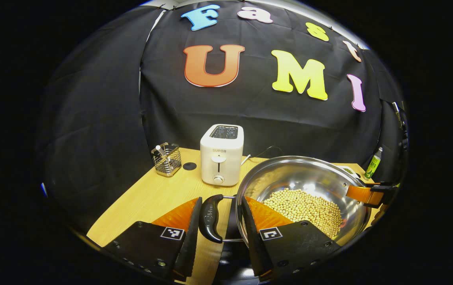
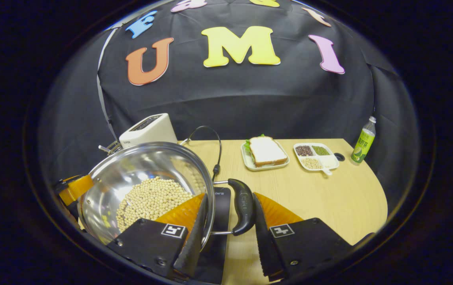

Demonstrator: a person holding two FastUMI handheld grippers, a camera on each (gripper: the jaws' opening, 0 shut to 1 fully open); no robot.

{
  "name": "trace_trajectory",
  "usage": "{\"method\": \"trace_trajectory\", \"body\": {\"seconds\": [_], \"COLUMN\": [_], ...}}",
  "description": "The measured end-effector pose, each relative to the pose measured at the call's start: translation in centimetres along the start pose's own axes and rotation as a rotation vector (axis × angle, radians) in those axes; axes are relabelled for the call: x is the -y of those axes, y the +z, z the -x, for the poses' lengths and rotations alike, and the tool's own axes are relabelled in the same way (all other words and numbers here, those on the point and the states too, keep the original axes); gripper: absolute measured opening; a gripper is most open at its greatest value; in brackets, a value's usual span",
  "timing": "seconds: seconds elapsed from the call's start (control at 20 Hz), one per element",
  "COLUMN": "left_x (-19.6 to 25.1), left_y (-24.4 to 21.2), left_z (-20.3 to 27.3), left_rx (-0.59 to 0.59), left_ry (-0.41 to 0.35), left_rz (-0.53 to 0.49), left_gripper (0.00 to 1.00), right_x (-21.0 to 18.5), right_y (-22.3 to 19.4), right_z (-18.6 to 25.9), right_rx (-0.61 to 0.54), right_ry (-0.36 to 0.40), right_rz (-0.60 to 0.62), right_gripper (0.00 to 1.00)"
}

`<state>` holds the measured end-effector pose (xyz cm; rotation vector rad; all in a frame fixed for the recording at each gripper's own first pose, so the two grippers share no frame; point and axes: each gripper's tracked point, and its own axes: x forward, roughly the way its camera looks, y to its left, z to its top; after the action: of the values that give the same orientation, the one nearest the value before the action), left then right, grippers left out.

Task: First push the handle of the pot to place it horizontally, then grasp the pot with both hands and set it on the induction cooktop.

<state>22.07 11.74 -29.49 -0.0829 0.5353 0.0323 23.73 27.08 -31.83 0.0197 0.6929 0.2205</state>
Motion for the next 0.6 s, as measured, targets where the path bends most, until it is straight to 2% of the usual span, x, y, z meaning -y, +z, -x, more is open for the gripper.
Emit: {"method": "trace_trajectory", "body": {"seconds": [0.35, 0.4, 0.45, 0.6], "left_x": [-0.4, -0.3, -0.2, -0.3], "left_y": [-2.7, -3.1, -2.4, -2.9], "left_z": [-1.3, -1.5, -1.2, -1.6], "left_rx": [-0.038, -0.049, -0.013, 0.000], "left_ry": [0.003, 0.003, -0.005, -0.009], "left_rz": [0.017, 0.022, 0.027, 0.049], "left_gripper": [0.54, 0.54, 0.54, 0.54], "right_x": [0.2, 0.3, 0.4, 0.4], "right_y": [-2.9, -2.8, -2.9, -2.8], "right_z": [-1.7, -1.5, -1.6, -1.6], "right_rx": [-0.031, -0.009, -0.006, 0.019], "right_ry": [-0.010, -0.005, -0.006, 0.005], "right_rz": [-0.016, -0.020, -0.012, -0.033], "right_gripper": [0.64, 0.64, 0.63, 0.63]}}
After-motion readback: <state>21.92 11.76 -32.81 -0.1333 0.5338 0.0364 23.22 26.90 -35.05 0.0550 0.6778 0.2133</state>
